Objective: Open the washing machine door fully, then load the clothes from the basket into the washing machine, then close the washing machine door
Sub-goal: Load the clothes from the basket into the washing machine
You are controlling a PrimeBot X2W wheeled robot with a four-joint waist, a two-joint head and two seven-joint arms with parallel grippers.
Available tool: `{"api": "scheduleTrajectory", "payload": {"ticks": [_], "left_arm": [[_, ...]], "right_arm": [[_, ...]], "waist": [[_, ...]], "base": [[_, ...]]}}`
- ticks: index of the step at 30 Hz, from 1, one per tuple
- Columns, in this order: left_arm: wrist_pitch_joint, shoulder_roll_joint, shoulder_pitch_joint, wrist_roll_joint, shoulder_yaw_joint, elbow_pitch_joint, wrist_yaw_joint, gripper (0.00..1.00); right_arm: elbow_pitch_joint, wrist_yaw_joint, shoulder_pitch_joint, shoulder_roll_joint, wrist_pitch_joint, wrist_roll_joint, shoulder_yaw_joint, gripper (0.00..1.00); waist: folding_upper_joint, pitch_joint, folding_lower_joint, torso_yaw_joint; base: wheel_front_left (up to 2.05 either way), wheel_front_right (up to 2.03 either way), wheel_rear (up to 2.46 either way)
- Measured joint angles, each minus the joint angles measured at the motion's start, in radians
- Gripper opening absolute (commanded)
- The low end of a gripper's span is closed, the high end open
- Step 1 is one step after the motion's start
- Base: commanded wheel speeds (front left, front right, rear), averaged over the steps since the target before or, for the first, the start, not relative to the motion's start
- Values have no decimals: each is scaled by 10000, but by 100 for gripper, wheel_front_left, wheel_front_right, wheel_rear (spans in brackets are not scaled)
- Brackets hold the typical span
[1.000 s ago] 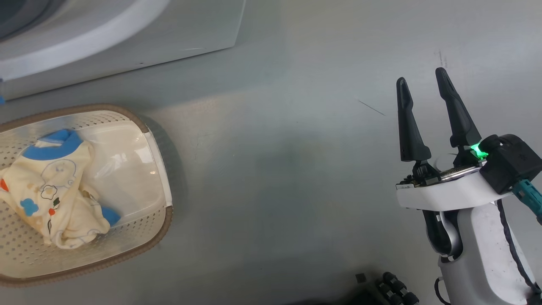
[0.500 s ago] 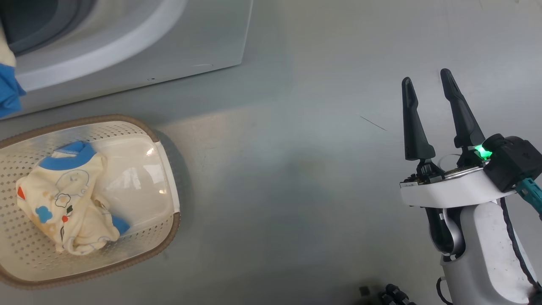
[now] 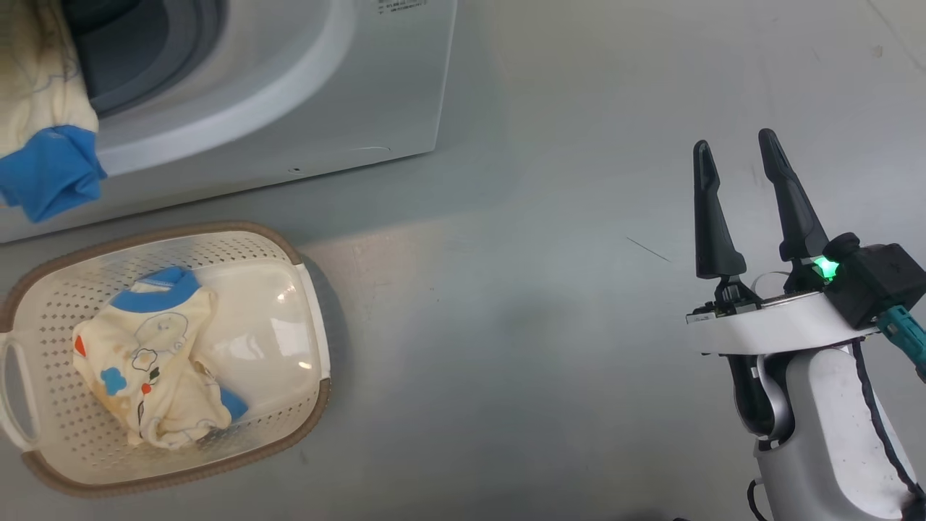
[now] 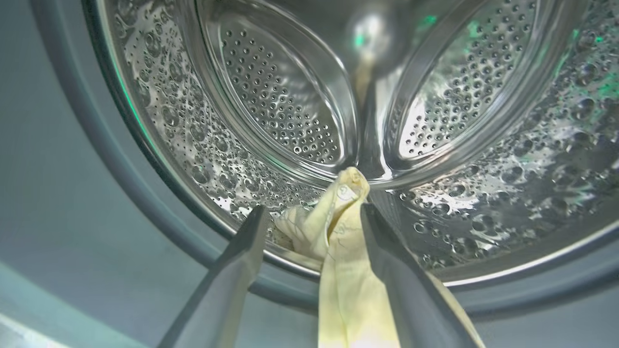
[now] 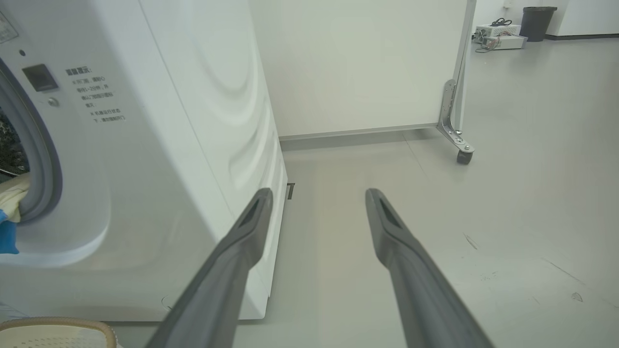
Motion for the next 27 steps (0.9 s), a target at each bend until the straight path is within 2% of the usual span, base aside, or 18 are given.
{"api": "scheduleTrajectory", "payload": {"ticks": [6,12,14,17,27], "left_arm": [[2,-639,1190,148,-171,-533,-71,100],[17,-1323,2381,504,-111,-2056,-71,100],[17,-1814,3155,629,-117,-2619,-65,100],[17,-2240,3880,759,-165,-3014,21,100],[17,-3026,5701,1287,-658,-3898,115,100]], "right_arm": [[171,2,106,2,0,-102,-36,100],[368,6,455,0,0,-276,29,100],[426,8,476,-2,0,-282,46,100],[474,13,634,-2,0,-362,21,100],[744,17,1160,2,0,-447,-81,100]], "waist": [[0,-432,0,254],[0,-919,0,519],[0,-1163,0,635],[0,-1402,0,744],[0,-2146,0,1061]], "base": [[0,0,0],[0,0,0],[0,0,0],[0,0,0],[0,0,0]]}}
